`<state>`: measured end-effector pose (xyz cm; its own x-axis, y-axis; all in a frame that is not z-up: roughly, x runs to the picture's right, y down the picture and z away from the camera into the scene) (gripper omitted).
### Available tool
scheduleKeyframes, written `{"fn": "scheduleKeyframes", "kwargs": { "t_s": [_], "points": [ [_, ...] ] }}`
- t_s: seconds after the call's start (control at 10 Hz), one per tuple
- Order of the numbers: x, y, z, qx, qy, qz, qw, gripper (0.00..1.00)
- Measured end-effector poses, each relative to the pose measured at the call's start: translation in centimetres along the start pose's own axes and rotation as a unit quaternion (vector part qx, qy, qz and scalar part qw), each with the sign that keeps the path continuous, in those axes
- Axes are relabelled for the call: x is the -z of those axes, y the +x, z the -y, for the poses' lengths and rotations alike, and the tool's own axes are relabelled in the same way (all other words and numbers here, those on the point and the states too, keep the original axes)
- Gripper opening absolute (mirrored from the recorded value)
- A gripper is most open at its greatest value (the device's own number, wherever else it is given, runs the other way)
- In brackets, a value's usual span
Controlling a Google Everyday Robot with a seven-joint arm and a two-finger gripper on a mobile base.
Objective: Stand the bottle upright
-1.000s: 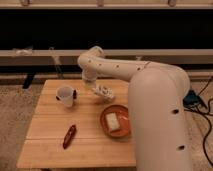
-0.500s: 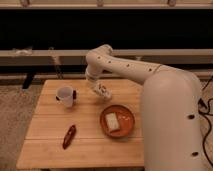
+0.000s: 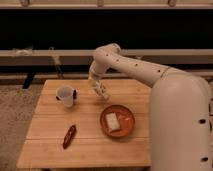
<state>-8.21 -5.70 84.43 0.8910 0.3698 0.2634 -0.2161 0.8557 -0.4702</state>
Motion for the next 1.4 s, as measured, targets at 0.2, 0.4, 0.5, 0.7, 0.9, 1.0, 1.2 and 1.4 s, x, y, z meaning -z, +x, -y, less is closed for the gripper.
{"fn": "scheduleKeyframes", "kwargs": {
  "t_s": [0.2, 0.4, 0.5, 0.7, 0.9, 1.0, 1.2, 1.4],
  "points": [
    [0.8, 0.5, 0.6, -0.01, 0.002, 0.017, 0.9998, 0.0],
    [1.5, 0.9, 1.2, -0.02, 0.005, 0.032, 0.9993, 0.0],
    [1.9, 1.2, 1.5, -0.027, 0.007, 0.04, 0.9988, 0.0],
    [2.5, 1.9, 1.9, -0.042, 0.009, 0.057, 0.9975, 0.0],
    [2.7, 2.6, 2.1, -0.055, 0.009, 0.074, 0.9957, 0.0],
    [2.6, 3.0, 2.2, -0.063, 0.007, 0.082, 0.9946, 0.0],
    [2.3, 3.9, 2.1, -0.08, 0.003, 0.097, 0.9921, 0.0],
    [2.2, 4.6, 2.1, -0.096, 0.002, 0.108, 0.9895, 0.0]
  ]
}}
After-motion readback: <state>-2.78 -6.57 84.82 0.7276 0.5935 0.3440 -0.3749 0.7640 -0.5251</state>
